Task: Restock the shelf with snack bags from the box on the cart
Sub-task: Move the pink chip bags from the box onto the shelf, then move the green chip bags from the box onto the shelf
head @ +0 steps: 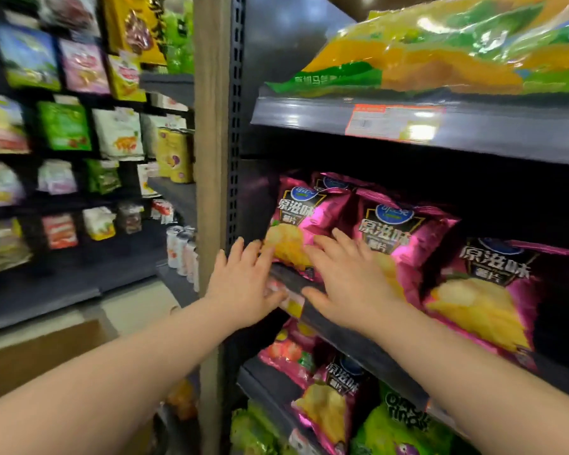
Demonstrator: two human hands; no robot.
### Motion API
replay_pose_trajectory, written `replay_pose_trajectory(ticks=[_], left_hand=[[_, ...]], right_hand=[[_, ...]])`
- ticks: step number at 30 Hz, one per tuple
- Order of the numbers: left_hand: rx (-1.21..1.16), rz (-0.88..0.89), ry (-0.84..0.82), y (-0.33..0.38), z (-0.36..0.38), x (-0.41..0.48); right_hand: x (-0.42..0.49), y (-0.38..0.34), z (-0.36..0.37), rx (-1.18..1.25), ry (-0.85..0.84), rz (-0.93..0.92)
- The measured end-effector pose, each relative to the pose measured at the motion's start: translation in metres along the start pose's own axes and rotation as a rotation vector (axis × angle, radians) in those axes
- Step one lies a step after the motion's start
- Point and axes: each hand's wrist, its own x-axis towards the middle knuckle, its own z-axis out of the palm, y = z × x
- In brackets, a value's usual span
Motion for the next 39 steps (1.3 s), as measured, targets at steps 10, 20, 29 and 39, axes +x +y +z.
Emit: replay_pose_trajectory(ticks=[10,20,29,39], left_hand=[[0.051,-0.364,-0.304,-0.159,0.043,-0.127],[0.110,-0.649,-0.528,-0.358,0.053,-0.272],[0.018,-0.770,-0.680,-0.434,0.091,-0.352],[-0.234,-0.863,-0.837,-0.429,0.152,-0.382]], right_hand=[[0.046,-0.133,0.067,0.030,-0.234,-0.218],[0.087,-0.319,0.138,0.082,-0.446,-0.323],[0.088,-0.416,0.195,0.125,-0.683,-0.340],[0.098,-0.454,0.270,0.179,-0.972,-0.299]])
